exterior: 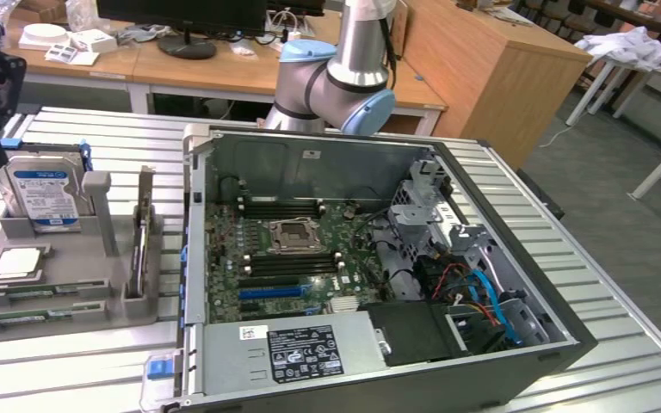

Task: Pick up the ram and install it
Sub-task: 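Pick up the ram and move it above insertion slot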

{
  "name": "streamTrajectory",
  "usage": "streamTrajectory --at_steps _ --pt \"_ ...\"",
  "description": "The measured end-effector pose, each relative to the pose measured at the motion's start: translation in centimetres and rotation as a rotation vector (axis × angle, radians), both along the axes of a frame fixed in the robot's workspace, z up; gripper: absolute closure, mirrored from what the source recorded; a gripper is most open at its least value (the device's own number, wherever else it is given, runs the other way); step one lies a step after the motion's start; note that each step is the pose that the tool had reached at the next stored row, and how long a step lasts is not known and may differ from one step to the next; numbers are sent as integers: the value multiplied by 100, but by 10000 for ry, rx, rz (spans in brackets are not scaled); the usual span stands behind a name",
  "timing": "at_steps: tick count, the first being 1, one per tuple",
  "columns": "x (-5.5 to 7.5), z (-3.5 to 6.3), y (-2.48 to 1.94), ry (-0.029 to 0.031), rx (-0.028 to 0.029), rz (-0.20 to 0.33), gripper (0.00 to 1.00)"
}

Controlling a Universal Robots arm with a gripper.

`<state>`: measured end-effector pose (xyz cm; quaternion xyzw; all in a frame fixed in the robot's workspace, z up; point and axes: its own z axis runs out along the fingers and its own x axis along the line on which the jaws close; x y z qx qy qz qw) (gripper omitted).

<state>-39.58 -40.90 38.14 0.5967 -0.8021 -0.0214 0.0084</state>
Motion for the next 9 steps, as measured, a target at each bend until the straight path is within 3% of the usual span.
streamTrajectory --at_steps 5,9 --pt "0 -3 0 0 1 915 89" --pt "0 -2 0 0 0 1020 89"
